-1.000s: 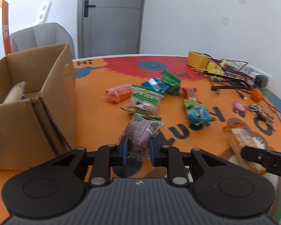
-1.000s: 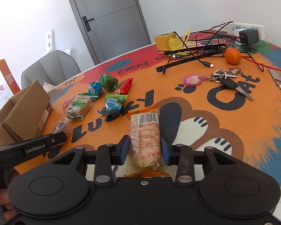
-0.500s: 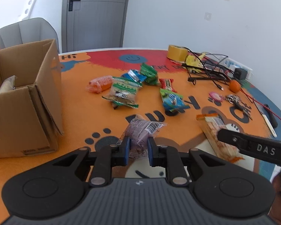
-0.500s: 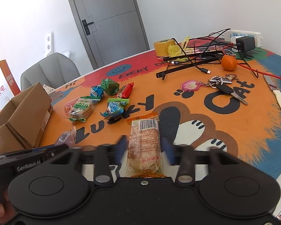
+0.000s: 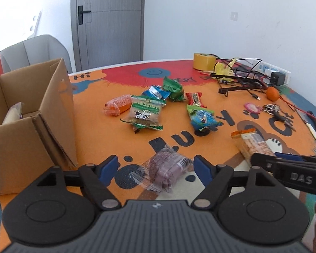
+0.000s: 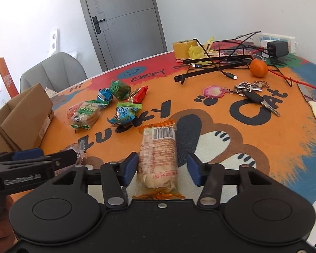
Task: Organize snacks
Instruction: 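Lift purple packet with left tool while right tool lifts bread packet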
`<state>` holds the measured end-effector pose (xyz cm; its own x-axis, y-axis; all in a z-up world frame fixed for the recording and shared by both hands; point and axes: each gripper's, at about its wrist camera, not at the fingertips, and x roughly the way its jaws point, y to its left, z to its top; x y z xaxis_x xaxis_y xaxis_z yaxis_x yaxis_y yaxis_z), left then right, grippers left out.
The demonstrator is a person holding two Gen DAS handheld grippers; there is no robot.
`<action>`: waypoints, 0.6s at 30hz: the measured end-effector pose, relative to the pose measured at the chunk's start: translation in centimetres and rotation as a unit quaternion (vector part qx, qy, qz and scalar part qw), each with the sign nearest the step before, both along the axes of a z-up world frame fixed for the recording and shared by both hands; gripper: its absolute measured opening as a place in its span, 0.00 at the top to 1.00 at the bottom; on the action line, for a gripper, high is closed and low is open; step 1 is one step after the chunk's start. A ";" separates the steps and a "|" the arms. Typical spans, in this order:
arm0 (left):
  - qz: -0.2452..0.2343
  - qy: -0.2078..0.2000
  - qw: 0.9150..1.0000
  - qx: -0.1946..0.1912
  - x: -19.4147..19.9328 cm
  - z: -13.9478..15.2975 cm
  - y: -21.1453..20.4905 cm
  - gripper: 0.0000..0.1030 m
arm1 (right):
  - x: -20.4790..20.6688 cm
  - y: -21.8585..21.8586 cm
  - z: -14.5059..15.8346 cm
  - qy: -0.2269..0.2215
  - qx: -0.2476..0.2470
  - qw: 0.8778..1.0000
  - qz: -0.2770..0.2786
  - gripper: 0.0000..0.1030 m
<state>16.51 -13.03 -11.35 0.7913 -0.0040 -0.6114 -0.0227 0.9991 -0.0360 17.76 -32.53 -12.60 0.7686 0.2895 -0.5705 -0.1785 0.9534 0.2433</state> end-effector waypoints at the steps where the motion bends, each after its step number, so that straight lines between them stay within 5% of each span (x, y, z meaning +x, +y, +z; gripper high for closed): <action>1: -0.001 0.001 1.000 -0.003 0.2 -0.1 0.0 0.25 | 0.0 -0.2 0.0 0.000 0.000 1.000 -0.002 0.51; 12: -0.008 0.012 1.000 -0.004 1.3 -1.4 -0.3 0.25 | 0.1 -0.2 -0.2 -0.007 -0.009 1.000 -0.007 0.45; 15: -0.009 0.009 1.000 -0.012 1.3 -1.4 -0.2 0.37 | 0.2 0.1 -0.2 -0.010 -0.014 1.000 -0.007 0.39; 18: -0.010 0.006 1.000 -0.010 1.3 -1.3 -0.1 0.60 | 0.3 0.8 -0.2 -0.014 -0.031 0.999 -0.006 0.39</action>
<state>17.83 -13.13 -12.61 0.7831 -0.0319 -0.6211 -0.0033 0.9985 -0.0555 18.06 -31.74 -12.81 0.7878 0.2448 -0.5652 -0.1728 0.9686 0.1786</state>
